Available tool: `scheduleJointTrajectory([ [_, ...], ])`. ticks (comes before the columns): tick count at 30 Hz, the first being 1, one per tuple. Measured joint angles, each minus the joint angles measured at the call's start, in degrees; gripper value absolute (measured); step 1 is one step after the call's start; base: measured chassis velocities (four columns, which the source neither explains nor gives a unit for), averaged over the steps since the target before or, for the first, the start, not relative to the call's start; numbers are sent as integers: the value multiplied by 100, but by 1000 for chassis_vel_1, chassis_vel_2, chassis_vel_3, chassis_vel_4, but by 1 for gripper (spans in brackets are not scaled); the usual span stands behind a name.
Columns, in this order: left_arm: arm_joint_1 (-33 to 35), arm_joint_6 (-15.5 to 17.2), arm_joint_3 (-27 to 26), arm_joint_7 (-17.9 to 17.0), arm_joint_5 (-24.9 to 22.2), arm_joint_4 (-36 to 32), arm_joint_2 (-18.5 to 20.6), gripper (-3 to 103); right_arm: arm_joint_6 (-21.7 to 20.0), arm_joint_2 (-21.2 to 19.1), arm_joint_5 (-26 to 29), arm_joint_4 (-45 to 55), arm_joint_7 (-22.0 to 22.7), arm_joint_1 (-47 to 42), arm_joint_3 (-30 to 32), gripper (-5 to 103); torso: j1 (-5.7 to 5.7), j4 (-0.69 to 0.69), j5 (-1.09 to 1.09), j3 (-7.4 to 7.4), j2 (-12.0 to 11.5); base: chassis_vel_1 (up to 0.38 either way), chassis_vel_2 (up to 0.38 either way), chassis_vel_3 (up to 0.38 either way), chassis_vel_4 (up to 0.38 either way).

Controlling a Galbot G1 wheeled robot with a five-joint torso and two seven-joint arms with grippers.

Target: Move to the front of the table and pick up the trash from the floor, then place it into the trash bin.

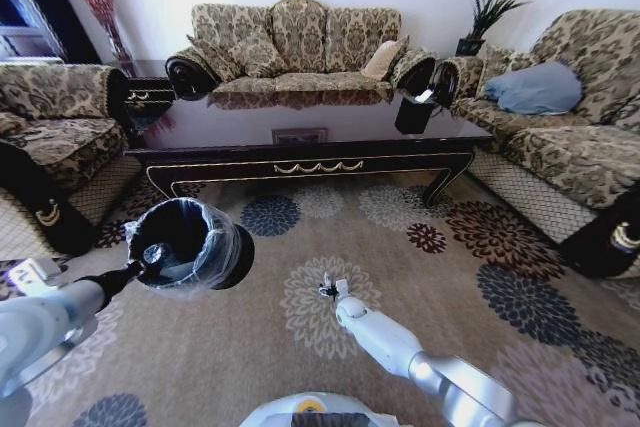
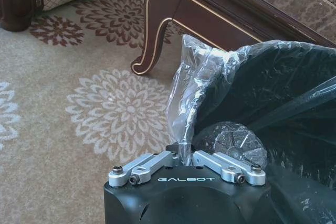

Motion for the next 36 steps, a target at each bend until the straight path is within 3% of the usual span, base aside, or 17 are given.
scheduleJointTrajectory([
  [2,10,0,-15,3,1,-2,1,0,0,-1,-17,0,-21,-4,1,84,0,0,0,0,0,0,0,0,0],
  [9,19,0,-24,21,2,1,18,0,9,-56,-289,19,-117,-64,-79,51,0,1,0,0,0,0,0,0,0],
  [11,14,0,-15,22,1,5,17,0,15,-61,-336,19,-128,-71,-94,51,0,1,1,0,0,0,0,0,0],
  [17,-41,0,89,24,2,41,12,0,41,-88,-510,32,-165,-93,-138,25,0,1,1,0,0,0,0,0,0],
  [20,-61,0,113,24,3,63,11,0,79,-102,-585,-2,-207,-93,-138,19,0,0,1,0,0,0,0,0,0],
  [23,-90,0,164,25,20,109,13,0,128,-162,-598,67,-241,-118,-113,3,0,-2,-1,0,0,0,0,0,0],
  [28,-125,0,240,31,66,147,0,0,343,-296,-798,327,-349,-174,-50,1,0,-1,1,0,0,0,0,0,0],
  [31,-168,0,360,34,139,198,-45,0,865,-535,-1327,606,-630,-230,136,0,0,0,0,0,0,0,0,0,0],
  [32,-168,0,360,34,139,198,-45,0,865,-535,-1327,606,-630,-230,136,0,0,0,0,0,0,0,0,0,0],
  [33,-184,0,456,43,195,218,-107,0,1116,-789,-1509,901,-790,-270,256,0,0,0,2,0,0,0,0,0,0],
  [36,-198,0,639,61,254,236,-273,0,1263,-1434,-1468,1628,-859,-290,441,0,0,-3,0,0,1,0,0,0,0],
])
